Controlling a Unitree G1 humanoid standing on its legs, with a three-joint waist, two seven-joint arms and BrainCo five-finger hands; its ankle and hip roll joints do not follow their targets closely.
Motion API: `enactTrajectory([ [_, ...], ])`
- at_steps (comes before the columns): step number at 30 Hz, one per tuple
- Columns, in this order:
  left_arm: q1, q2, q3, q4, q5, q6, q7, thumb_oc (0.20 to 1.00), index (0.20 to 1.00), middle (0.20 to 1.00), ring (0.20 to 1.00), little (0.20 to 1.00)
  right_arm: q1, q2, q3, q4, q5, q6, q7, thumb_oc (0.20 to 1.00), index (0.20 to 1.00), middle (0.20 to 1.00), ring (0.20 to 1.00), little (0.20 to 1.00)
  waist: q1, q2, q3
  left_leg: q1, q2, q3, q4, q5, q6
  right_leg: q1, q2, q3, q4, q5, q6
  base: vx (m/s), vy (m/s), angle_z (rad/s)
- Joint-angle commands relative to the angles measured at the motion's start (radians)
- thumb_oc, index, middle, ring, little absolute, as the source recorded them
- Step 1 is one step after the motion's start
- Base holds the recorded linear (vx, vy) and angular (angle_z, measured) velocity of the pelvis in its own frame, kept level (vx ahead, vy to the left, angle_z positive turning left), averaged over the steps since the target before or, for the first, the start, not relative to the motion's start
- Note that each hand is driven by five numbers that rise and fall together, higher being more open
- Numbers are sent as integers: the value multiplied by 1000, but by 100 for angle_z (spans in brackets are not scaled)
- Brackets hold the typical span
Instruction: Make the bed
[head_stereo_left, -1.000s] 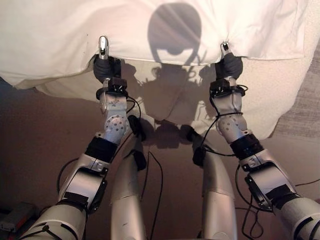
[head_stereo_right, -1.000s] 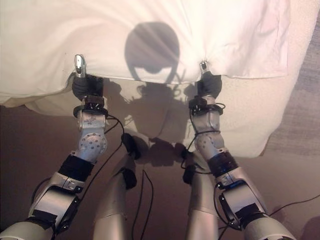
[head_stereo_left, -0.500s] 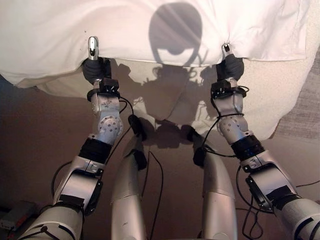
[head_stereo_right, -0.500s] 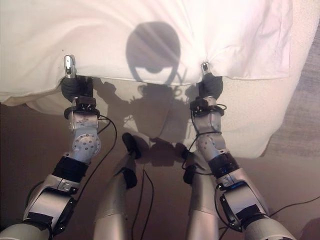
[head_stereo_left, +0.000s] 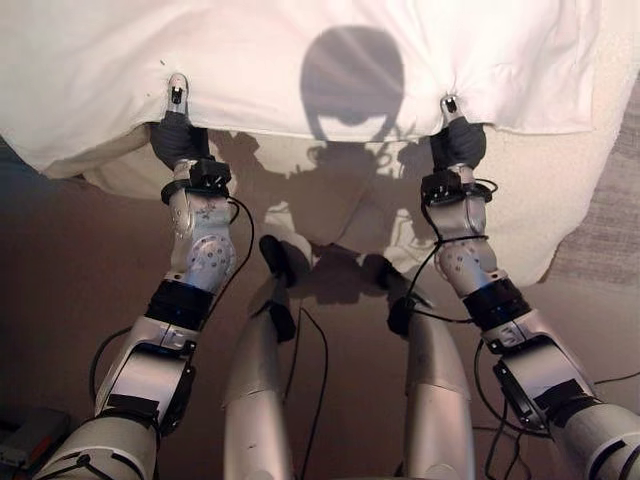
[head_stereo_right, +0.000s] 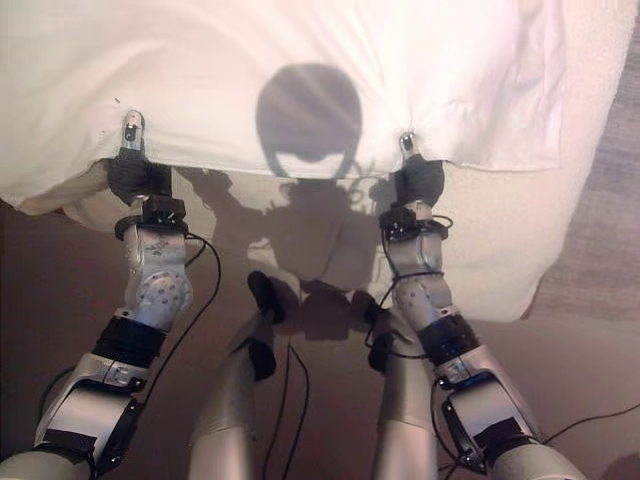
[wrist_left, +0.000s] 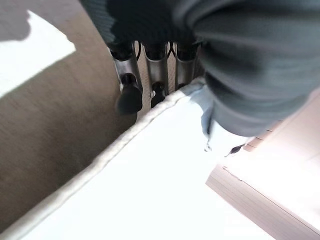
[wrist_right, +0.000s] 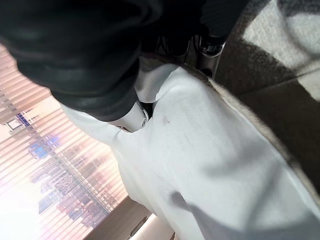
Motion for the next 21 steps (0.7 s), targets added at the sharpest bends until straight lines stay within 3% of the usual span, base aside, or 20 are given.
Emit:
enactTrajectory([
  [1, 21, 116, 179, -10, 47, -70, -6, 200, 200, 200, 200, 200, 194, -111, -152, -103, -15, -72, -10, 200, 200, 200, 200, 200, -13, 51, -17, 82, -58, 42, 39, -149, -25, 28, 22, -12, 4, 71, 101, 0, 0, 0],
  [8, 174, 155, 207, -68, 168, -12, -36, 200, 200, 200, 200, 200, 270, -130, -220, -172, -97, -83, -43, 200, 200, 200, 200, 200, -19, 45, -17, 225, -70, 51, 3, -147, -21, 148, 12, -8, -23, 95, 118, 14, 70, 4],
  [10, 242, 179, 243, -96, 224, 3, -66, 200, 200, 200, 200, 200, 339, -144, -280, -181, -112, -65, -33, 200, 200, 200, 200, 200, -23, 32, -17, 385, -78, 69, -3, -186, 2, 247, -19, 8, 15, 116, 138, 97, 225, 3],
  [11, 247, 177, 242, -97, 224, 4, -67, 200, 200, 200, 200, 200, 346, -143, -280, -182, -113, -64, -33, 200, 200, 200, 200, 200, -23, 31, -17, 395, -82, 71, -8, -188, 3, 252, -21, 10, 16, 116, 141, 158, 289, 7],
  [13, 255, 190, 265, -81, 238, 6, -77, 200, 200, 200, 200, 200, 402, -144, -320, -186, -132, -41, -21, 200, 200, 200, 200, 200, -42, 38, -17, 562, -125, 77, -51, -219, 30, 336, -59, 51, 106, 193, 184, 147, 247, 19],
  [16, 270, 232, 294, -78, 230, 4, -82, 200, 200, 200, 200, 200, 442, -137, -338, -221, -136, -27, -5, 200, 200, 200, 200, 200, -37, 42, -17, 670, -144, 101, -94, -222, 49, 394, -54, 30, 169, 204, 189, 170, 239, 7],
  [17, 276, 266, 315, -74, 221, 10, -98, 200, 200, 200, 200, 200, 483, -131, -355, -205, -132, -8, 21, 200, 200, 200, 200, 200, -37, 44, -50, 720, -155, 110, -104, -230, 58, 422, -5, -14, 193, 171, 188, 150, 91, -35],
  [18, 279, 268, 314, -73, 218, 10, -102, 200, 200, 200, 200, 200, 488, -129, -356, -205, -129, -8, 26, 200, 200, 200, 200, 200, -36, 44, -51, 725, -154, 110, -107, -231, 57, 428, -3, -16, 191, 168, 188, 212, 128, -43],
  [20, 295, 265, 314, -27, 239, -2, -96, 200, 200, 200, 200, 200, 531, -114, -365, -172, -158, -5, 36, 200, 200, 200, 200, 200, -51, 43, -96, 758, -182, 75, -114, -243, 48, 440, 135, -1, 122, 83, 181, 244, 61, -21],
  [21, 320, 264, 329, -26, 247, 16, -134, 200, 200, 200, 200, 200, 584, -113, -398, -143, -101, 0, 66, 200, 200, 200, 200, 200, -29, 38, -168, 767, -185, 86, -63, -248, 15, 568, 104, -48, -34, 45, 139, 237, 17, 2],
])
